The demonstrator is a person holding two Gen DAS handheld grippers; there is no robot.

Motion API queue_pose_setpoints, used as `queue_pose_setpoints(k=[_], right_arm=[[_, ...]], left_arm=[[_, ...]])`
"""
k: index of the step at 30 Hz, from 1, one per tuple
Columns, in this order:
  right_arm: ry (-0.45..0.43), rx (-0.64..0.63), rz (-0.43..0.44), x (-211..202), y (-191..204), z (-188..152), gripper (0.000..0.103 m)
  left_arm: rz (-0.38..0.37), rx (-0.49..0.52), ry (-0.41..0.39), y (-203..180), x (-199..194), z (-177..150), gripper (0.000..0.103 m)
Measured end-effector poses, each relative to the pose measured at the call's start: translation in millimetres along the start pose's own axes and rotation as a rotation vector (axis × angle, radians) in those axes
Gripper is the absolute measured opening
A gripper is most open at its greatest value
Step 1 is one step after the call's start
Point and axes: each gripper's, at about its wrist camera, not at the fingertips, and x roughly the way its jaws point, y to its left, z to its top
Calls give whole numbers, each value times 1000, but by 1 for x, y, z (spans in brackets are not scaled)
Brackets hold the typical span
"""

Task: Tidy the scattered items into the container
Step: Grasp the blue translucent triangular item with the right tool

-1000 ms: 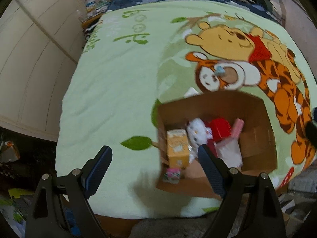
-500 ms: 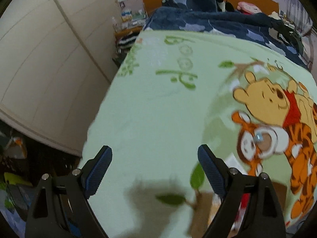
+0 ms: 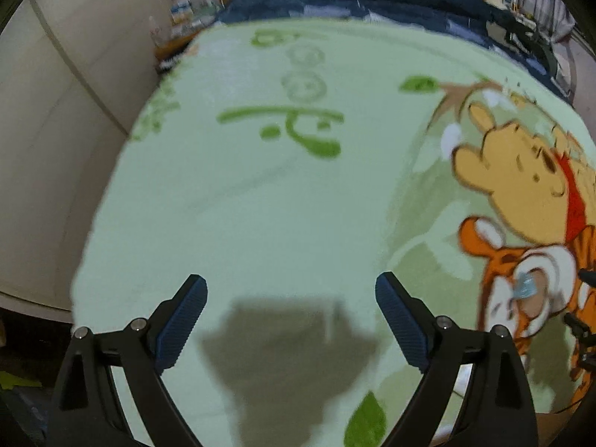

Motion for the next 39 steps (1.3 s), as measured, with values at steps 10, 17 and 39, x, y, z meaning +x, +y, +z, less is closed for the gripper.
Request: queue_pose_setpoints(k=[10,17,39], right_arm=[[58,109,-27,67,-11,2,66],[93,105,-75,71,-4,0,57],[112,199,-54,64,-23,-17,41]], left_arm=[[-49,31,59,-15,56,-25,93],[-95,43,79,-26,65,-31,93],[-580,965,282,-151,46,-86,93]])
